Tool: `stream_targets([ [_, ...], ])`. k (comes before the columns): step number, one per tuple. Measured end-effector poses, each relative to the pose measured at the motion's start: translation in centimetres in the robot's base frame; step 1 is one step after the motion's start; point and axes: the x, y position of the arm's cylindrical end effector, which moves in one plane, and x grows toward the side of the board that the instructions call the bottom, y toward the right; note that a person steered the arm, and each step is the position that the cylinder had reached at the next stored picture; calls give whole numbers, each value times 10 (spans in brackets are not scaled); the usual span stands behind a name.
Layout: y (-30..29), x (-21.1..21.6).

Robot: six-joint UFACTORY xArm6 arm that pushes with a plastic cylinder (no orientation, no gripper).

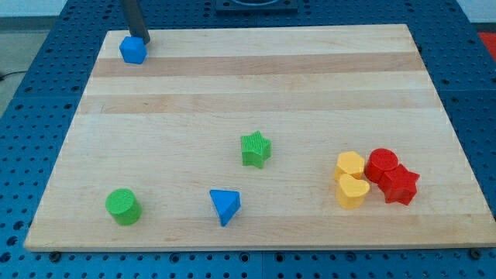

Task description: Move the green star towards the top center of the board

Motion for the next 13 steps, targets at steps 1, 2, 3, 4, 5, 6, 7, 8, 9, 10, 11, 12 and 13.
stream_targets([
  [1,94,-3],
  [2,172,13],
  [3,261,58],
  [4,288,123],
  [5,292,132],
  [6,295,167],
  [7,364,229],
  [8,318,286],
  [9,239,289],
  [10,231,310],
  [11,207,297],
  [12,234,244],
  [13,265,208],
])
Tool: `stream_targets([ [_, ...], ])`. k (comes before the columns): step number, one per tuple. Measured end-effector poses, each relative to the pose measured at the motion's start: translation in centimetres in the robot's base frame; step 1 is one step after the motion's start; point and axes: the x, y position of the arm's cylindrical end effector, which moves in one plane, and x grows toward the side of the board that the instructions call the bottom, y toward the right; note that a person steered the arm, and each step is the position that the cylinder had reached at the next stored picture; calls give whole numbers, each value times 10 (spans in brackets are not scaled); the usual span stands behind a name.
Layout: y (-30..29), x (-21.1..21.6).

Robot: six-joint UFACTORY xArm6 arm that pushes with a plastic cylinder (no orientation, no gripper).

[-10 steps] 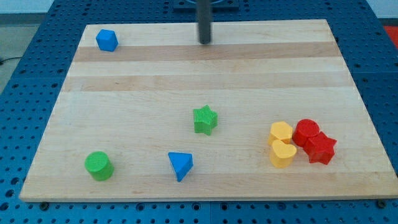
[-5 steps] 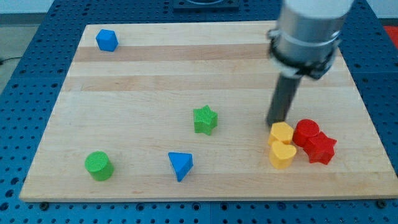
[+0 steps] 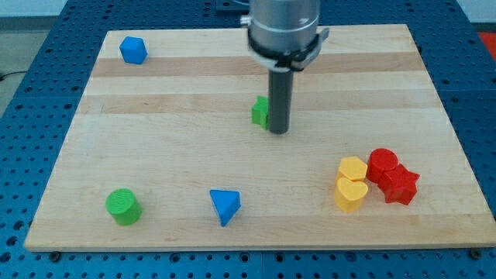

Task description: Move the green star towards the top center of the board

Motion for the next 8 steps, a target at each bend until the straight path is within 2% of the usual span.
stream_targets([
  [1,4,-44],
  [2,-64,-47],
  [3,-7,-31],
  [4,10,16],
  [5,-44,7],
  [6,-77,-23],
  [7,-79,-15],
  [8,-125,21],
])
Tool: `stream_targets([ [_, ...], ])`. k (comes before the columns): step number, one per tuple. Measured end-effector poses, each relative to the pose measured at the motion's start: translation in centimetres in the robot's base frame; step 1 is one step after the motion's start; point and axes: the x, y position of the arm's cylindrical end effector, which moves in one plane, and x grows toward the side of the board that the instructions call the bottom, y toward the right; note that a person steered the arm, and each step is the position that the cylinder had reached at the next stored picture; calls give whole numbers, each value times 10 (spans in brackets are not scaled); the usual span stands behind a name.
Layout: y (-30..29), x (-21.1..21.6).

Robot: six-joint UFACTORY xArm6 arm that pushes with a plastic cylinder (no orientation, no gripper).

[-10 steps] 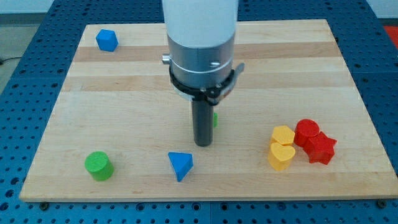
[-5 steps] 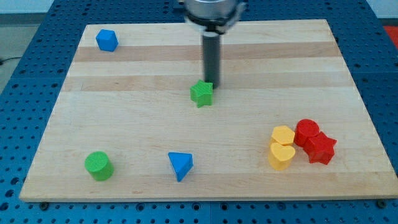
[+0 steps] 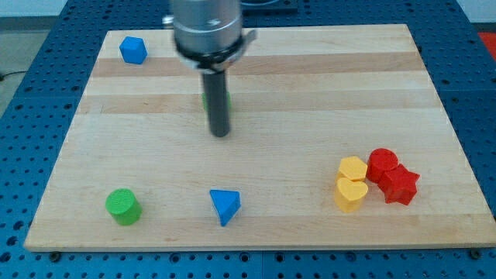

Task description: Move the green star towards the top center of the board

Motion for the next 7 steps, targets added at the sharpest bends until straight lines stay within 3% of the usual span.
stream_targets([
  [1,-4,-25],
  [3,58,-81],
  [4,63,-41],
  [5,0,-45],
  [6,-29,-80],
  [7,44,-86],
])
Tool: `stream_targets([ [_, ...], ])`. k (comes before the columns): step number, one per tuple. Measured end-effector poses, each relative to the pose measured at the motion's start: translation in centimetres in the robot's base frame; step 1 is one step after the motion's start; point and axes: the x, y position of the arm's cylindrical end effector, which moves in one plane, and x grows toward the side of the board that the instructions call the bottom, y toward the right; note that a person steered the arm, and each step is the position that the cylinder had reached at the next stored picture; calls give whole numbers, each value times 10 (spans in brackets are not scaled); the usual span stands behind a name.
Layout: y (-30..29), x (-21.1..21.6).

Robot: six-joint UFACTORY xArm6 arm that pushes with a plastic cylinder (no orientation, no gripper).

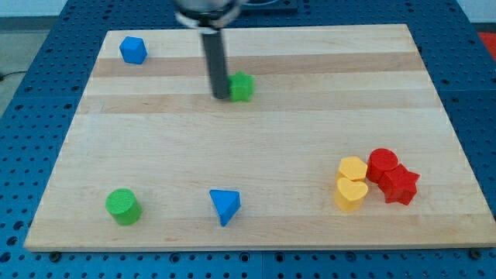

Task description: Move the green star towards the top center of the board

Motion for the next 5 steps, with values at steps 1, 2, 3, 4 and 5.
stream_targets([
  [1,6,-6],
  [2,14,13],
  [3,17,30],
  [4,61,21],
  [5,73,-5],
])
